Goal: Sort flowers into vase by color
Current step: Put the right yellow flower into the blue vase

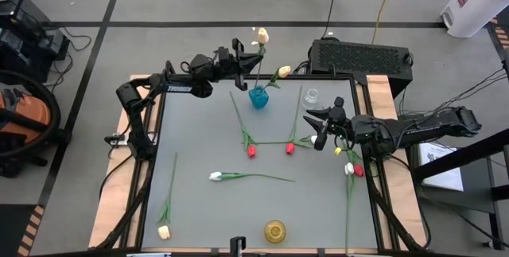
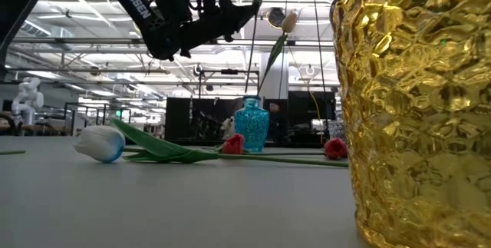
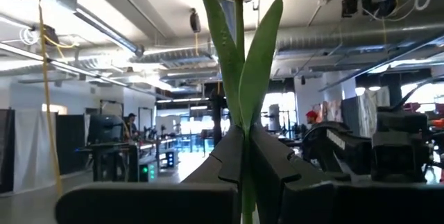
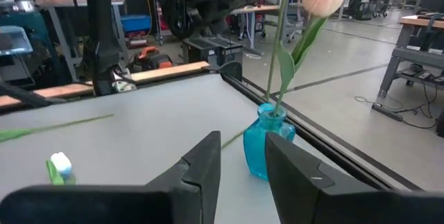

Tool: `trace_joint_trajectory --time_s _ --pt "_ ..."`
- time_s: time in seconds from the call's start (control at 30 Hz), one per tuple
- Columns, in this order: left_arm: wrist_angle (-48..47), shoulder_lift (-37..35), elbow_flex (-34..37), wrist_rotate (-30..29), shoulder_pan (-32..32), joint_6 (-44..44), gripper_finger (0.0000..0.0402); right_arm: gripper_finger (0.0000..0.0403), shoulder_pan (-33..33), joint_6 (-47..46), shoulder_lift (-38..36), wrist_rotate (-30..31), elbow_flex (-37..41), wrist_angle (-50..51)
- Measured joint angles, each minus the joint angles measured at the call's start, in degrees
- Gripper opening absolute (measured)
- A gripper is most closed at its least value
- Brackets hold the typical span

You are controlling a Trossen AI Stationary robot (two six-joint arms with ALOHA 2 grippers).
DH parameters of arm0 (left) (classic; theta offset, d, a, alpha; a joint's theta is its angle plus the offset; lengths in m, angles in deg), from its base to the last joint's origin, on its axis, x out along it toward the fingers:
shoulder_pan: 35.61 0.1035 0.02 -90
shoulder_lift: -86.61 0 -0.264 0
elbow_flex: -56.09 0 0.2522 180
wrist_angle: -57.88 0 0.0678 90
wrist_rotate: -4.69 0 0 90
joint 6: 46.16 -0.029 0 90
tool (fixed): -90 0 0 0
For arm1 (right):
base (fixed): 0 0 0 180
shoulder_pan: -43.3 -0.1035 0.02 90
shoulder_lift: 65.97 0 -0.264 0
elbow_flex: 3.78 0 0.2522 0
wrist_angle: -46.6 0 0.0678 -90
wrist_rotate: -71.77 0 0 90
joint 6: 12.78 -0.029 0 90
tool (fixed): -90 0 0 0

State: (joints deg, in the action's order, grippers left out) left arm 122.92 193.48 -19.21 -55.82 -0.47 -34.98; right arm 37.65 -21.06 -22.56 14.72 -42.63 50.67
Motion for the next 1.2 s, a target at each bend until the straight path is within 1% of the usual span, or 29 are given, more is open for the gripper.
trace_joint_trajectory --time_s 0.3,0.43,0.63,0.83,1.2 --pt "-2.3 0.0 -2.3 -1.0 -0.7 0.2 0.0017 0.0105 0.0 0.0 2.8 0.0 0.0 -0.3" --pt "-4.6 0.5 -2.3 -1.5 -1.7 -1.5 0.0017 0.0105 0.0 -0.2 3.6 0.0 0.0 -0.7" --pt "-3.5 2.5 -2.3 -1.9 -2.2 -2.7 0.0017 0.0105 0.0 -0.2 3.6 0.0 0.0 -0.8" --pt "-3.0 2.6 -2.3 -2.0 -2.0 -2.6 0.0017 0.0105 0.0 -0.2 3.6 0.0 0.0 -0.8" --pt "-7.2 2.6 -2.3 -2.2 -2.0 -2.7 0.0019 0.0105 0.0 -0.2 3.6 0.0 0.0 -0.8"
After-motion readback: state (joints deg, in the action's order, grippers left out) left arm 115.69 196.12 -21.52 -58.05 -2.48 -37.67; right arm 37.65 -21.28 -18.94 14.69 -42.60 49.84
